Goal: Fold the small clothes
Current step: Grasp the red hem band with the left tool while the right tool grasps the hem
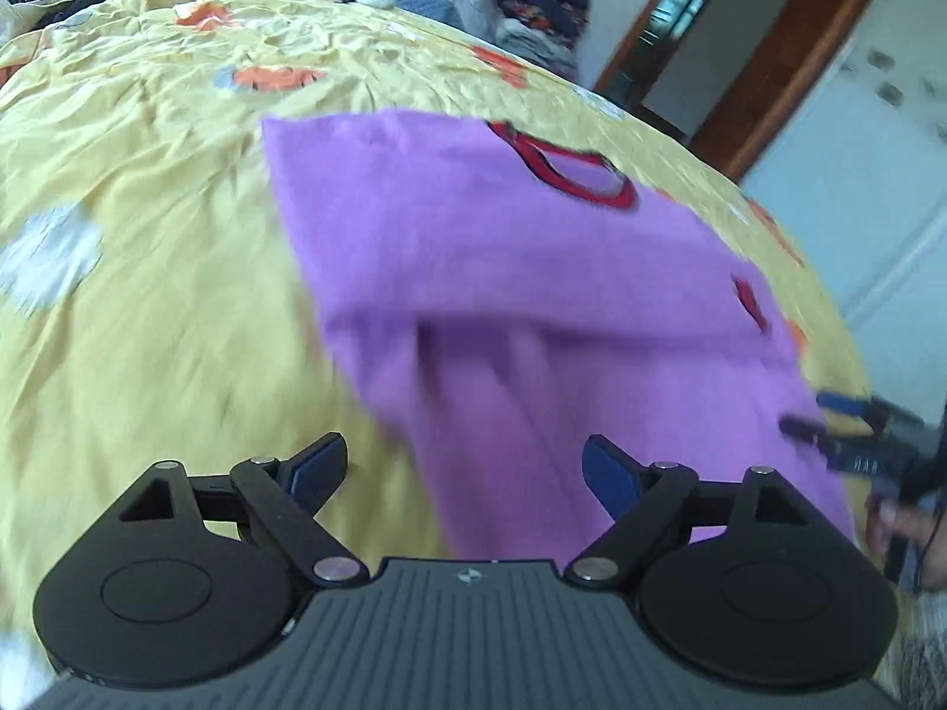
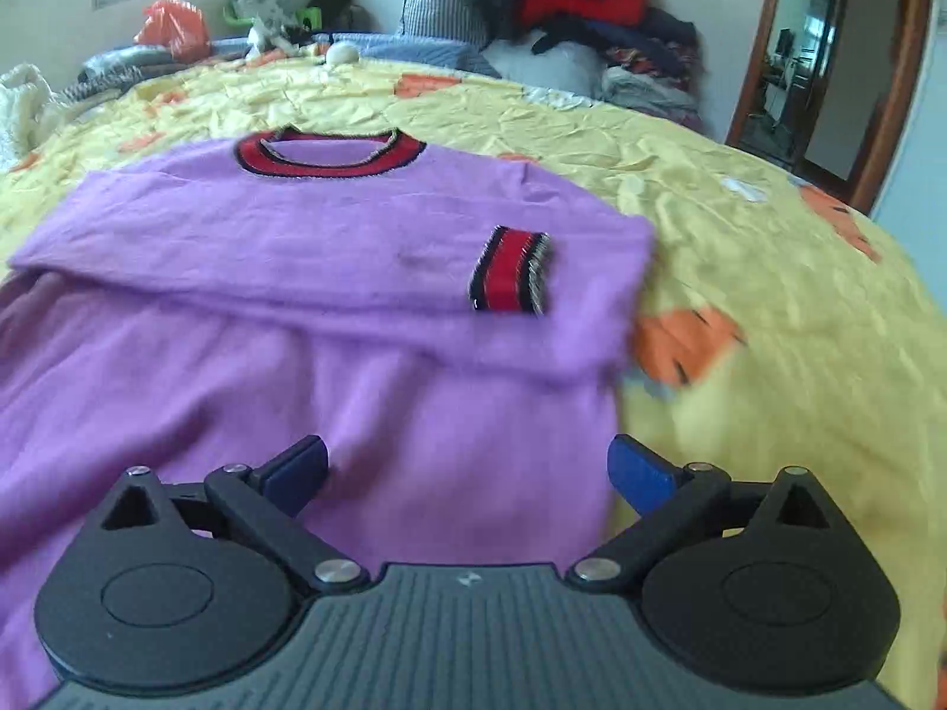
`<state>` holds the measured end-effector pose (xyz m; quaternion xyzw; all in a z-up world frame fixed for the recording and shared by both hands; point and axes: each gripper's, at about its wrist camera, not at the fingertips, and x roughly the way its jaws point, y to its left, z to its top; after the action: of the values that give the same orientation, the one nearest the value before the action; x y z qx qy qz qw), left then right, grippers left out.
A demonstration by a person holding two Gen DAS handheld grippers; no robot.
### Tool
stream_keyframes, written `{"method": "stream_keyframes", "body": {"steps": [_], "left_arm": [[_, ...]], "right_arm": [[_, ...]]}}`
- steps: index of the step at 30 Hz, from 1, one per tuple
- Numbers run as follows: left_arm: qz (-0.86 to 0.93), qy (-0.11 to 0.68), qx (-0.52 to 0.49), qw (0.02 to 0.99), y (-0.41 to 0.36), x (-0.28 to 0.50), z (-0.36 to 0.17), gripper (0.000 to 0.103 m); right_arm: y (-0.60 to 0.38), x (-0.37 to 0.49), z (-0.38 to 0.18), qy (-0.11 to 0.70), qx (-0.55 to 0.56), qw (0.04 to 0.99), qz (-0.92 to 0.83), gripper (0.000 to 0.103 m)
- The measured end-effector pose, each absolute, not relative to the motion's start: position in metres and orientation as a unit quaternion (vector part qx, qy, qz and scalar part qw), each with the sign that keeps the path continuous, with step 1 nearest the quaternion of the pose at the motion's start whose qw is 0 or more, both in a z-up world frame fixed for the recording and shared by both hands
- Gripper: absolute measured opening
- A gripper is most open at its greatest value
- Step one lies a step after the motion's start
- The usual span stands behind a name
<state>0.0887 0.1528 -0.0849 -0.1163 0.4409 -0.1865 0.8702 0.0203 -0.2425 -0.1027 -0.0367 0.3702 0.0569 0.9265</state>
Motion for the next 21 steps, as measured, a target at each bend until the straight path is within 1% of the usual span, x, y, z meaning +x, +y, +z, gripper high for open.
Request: {"method": "stream_keyframes", "body": {"steps": [2, 3, 4, 6, 8, 9, 10, 11, 12, 13, 19, 21], "left_arm": [[-0.209, 0.441, -0.127, 0.864, 0.156, 0.059, -0.08, 0.088], [-0.221, 0.442, -0.136, 0.859, 0.155, 0.046, -0.079, 0.093], [-0.232, 0.445, -0.144, 0.853, 0.152, 0.036, -0.079, 0.095], [-0.241, 0.451, -0.168, 0.843, 0.146, 0.021, -0.085, 0.093], [-0.238, 0.453, -0.173, 0.841, 0.138, 0.018, -0.093, 0.074], [-0.227, 0.458, -0.182, 0.84, 0.138, 0.021, -0.098, 0.055], [-0.212, 0.468, -0.193, 0.836, 0.138, 0.026, -0.105, 0.045], [-0.205, 0.465, -0.205, 0.836, 0.14, 0.029, -0.107, 0.042], [-0.201, 0.469, -0.209, 0.834, 0.141, 0.034, -0.108, 0.03], [-0.192, 0.476, -0.217, 0.831, 0.143, 0.037, -0.109, 0.005], [-0.197, 0.473, -0.285, 0.81, 0.17, 0.034, -0.112, 0.006], [-0.196, 0.468, -0.301, 0.807, 0.186, 0.029, -0.107, 0.006]], "right_arm": [[-0.241, -0.009, -0.096, 0.354, -0.015, 0.932, 0.08, 0.102], [-0.238, -0.023, -0.094, 0.348, -0.008, 0.933, 0.092, 0.102], [-0.232, -0.033, -0.093, 0.347, 0.001, 0.933, 0.098, 0.102], [-0.215, -0.052, -0.094, 0.35, 0.002, 0.929, 0.116, 0.102], [-0.199, -0.069, -0.096, 0.341, -0.006, 0.932, 0.122, 0.102], [-0.192, -0.076, -0.098, 0.339, -0.013, 0.932, 0.124, 0.102], [-0.186, -0.084, -0.101, 0.337, -0.022, 0.933, 0.126, 0.102], [-0.181, -0.09, -0.103, 0.335, -0.026, 0.934, 0.122, 0.102], [-0.179, -0.095, -0.105, 0.337, -0.027, 0.934, 0.117, 0.102], [-0.177, -0.1, -0.107, 0.339, -0.028, 0.933, 0.116, 0.102], [-0.174, -0.123, -0.105, 0.32, -0.06, 0.939, 0.11, 0.102], [-0.184, -0.125, -0.101, 0.319, -0.038, 0.94, 0.111, 0.102]]}}
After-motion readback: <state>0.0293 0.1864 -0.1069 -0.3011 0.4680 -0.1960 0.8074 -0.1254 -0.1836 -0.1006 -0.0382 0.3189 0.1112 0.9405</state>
